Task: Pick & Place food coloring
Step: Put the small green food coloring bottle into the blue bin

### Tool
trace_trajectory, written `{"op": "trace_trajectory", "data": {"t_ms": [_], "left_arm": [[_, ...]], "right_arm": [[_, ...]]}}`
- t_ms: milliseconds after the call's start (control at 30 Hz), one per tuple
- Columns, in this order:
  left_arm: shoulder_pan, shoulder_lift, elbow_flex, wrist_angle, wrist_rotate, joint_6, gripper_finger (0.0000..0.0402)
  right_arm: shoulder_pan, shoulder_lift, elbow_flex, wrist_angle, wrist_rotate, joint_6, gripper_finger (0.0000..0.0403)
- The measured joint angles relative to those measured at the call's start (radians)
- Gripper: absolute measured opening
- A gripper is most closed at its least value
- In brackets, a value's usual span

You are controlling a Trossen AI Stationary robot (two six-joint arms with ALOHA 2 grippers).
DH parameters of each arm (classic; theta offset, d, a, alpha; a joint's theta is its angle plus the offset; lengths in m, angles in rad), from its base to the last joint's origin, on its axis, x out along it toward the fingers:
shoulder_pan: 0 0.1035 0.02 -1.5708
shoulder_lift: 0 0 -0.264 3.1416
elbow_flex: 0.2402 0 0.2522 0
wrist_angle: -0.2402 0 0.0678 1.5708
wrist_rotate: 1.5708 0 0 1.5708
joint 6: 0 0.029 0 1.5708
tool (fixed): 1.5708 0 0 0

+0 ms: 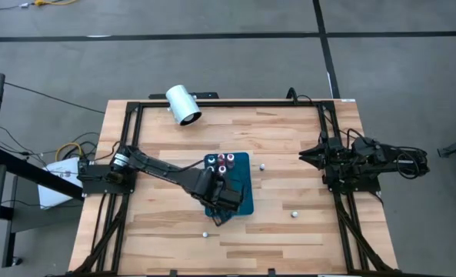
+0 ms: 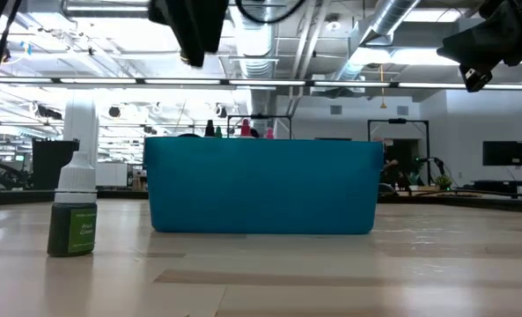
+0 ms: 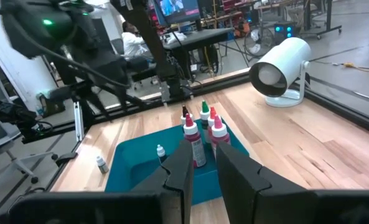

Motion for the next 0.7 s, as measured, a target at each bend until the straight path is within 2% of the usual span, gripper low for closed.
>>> {"op": "trace_trajectory", "data": {"t_ms": [233,400,700], "left_arm": [[-0.087,0.000,0.052,-0.009,0.035,-0.266,0.0151],[-0.171,0.000,0.055,0.052,0.033,-0.449,0.0151],[-0.308,0.000,0.055,0.148,-0.046,-0.773,0.0151]], "right_arm": [[0.000,0.000,0.000,0.000,0.000,0.000,0.0060],[0.000,0.000,0.000,0.000,0.000,0.000,0.0060],[0.000,0.000,0.000,0.000,0.000,0.000,0.0060]]}}
